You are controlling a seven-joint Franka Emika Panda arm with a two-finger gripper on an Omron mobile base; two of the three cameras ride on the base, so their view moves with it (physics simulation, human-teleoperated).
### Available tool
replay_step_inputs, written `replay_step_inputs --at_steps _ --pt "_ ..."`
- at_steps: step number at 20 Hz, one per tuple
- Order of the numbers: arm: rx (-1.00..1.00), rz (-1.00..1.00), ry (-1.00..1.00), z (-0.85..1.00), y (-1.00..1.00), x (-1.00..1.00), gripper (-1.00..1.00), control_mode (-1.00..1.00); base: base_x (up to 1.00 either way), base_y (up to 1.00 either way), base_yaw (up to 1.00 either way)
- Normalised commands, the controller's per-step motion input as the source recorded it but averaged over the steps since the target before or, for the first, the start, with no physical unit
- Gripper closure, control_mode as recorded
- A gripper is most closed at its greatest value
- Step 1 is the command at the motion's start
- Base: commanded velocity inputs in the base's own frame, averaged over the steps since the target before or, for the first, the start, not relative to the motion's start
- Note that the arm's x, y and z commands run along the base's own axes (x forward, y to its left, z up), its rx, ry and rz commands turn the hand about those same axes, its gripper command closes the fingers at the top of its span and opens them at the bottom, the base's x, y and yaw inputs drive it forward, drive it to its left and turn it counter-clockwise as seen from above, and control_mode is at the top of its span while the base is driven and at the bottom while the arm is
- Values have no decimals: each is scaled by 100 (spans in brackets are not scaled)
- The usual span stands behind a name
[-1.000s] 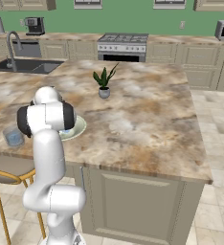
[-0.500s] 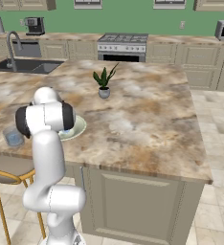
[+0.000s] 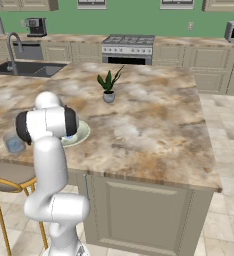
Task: There are four ice cubes in the ice bowl. Place two ice cubes in each glass of water.
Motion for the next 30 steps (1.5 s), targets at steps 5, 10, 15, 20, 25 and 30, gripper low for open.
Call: replay_step_inputs --at_steps 5,10,15,20,25,30 --pt "0 7 -6 -1 0 22 -100 -100 0 0 0" --pt "0 7 -6 0 0 13 -100 -100 0 0 0" --pt "0 6 -2 -5 0 17 -100 -100 0 0 0" --pt "0 5 0 -15 0 3 -100 -100 0 0 0" --pt "0 4 0 -17 0 1 -100 -100 0 0 0" --pt "0 4 0 -13 0 0 -100 -100 0 0 0"
